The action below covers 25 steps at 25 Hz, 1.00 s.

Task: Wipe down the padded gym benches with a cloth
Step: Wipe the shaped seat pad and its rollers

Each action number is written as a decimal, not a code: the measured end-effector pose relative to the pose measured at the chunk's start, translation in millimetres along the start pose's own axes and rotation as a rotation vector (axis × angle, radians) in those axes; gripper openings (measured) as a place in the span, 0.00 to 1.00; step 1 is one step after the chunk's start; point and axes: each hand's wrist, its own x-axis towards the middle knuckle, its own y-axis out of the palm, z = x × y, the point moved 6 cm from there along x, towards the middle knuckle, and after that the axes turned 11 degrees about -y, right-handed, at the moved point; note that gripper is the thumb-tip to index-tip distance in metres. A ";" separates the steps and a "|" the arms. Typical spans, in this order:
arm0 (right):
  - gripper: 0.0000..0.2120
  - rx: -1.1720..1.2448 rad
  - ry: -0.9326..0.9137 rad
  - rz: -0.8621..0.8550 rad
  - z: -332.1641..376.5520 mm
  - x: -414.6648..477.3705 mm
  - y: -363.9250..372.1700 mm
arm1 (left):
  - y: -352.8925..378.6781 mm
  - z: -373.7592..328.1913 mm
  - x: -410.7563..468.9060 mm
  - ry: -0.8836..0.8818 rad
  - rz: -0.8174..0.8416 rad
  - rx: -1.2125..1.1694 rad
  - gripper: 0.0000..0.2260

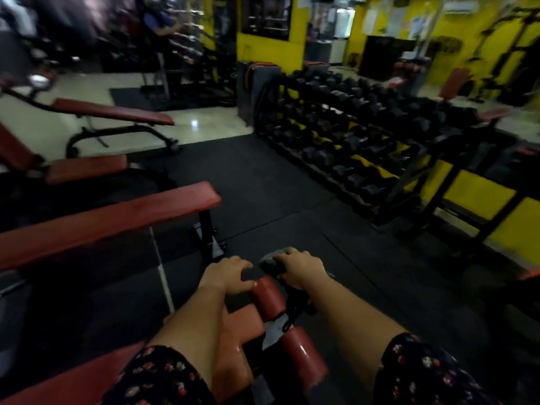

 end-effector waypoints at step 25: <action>0.28 -0.255 -0.301 0.255 121.8 89.7 51.0 | 38.4 156.3 -34.7 -0.344 0.016 -0.089 0.28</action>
